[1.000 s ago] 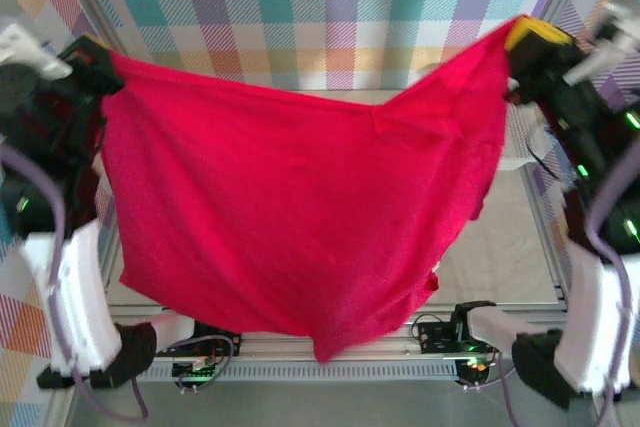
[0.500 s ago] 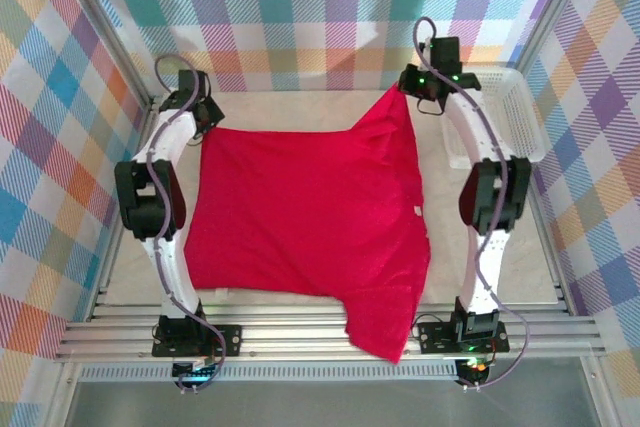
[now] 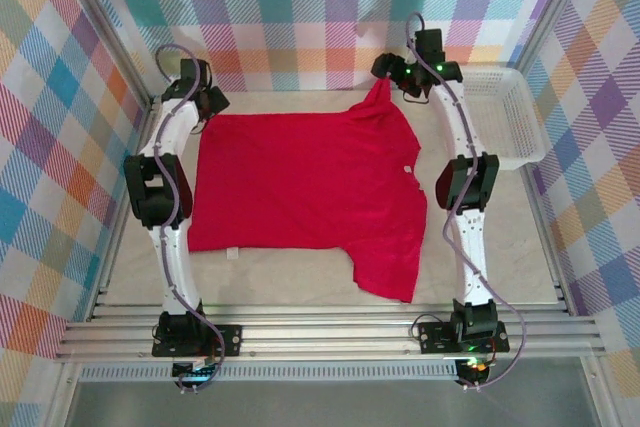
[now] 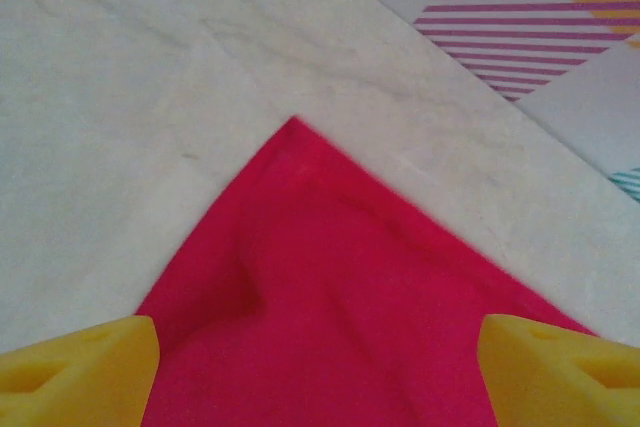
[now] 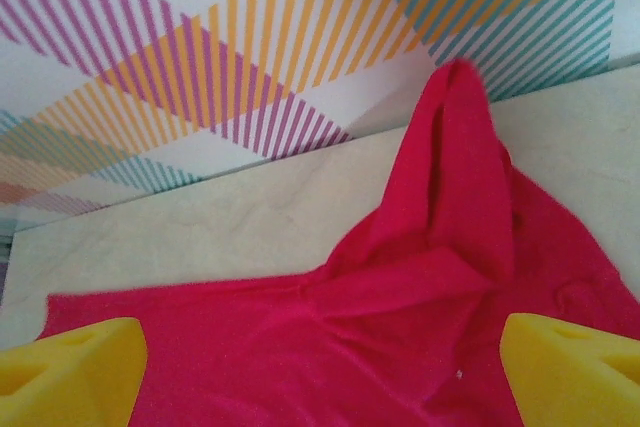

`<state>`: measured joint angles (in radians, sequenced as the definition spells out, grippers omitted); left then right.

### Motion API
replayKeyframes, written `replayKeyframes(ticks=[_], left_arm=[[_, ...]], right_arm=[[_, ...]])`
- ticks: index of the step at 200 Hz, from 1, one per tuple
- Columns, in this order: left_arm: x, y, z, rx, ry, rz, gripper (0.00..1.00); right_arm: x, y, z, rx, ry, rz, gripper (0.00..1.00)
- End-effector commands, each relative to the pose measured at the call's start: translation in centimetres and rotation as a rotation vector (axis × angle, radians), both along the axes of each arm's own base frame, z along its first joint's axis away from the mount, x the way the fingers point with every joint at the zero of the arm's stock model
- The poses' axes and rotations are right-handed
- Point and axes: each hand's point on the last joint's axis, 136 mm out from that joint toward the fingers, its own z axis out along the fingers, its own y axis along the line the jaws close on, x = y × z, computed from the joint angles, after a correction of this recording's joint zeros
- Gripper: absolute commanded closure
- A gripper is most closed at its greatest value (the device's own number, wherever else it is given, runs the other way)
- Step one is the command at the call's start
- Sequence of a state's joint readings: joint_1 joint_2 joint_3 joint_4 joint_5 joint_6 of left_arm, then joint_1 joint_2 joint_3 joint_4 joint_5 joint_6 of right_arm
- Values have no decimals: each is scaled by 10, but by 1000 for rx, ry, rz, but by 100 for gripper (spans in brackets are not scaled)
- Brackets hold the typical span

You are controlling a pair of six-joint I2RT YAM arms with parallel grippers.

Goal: Fold the inside-out t-shirt

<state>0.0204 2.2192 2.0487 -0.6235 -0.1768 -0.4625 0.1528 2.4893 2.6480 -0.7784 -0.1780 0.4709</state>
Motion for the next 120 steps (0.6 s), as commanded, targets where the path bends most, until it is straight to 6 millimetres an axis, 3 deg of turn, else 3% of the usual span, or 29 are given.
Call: replayKeyframes(ticks=[1,13,28,33,55,82,120], left_arm=[[-43,-12,61,44,-28,-12,18],[-61,-46,61,-34,-63,-109,18],[-79,-93,41,-192,-83,-227,19],[-86,-106,28,-237,-67,-251,19],[-109,-141,-23,-332,35,-302,20],[-128,-145,-73,-342,166,-289,22],[-166,-114,-123,-256,333,-204,23]], right_arm=[[-46,7,52,24,13,30,9],[-72,16,47,8,59,70,10],[-106,34,25,-3,123,126,10],[-116,42,22,13,128,145,10],[-162,59,-32,47,228,174,10],[-204,57,-97,109,366,143,12],[-260,33,-161,61,513,72,10]])
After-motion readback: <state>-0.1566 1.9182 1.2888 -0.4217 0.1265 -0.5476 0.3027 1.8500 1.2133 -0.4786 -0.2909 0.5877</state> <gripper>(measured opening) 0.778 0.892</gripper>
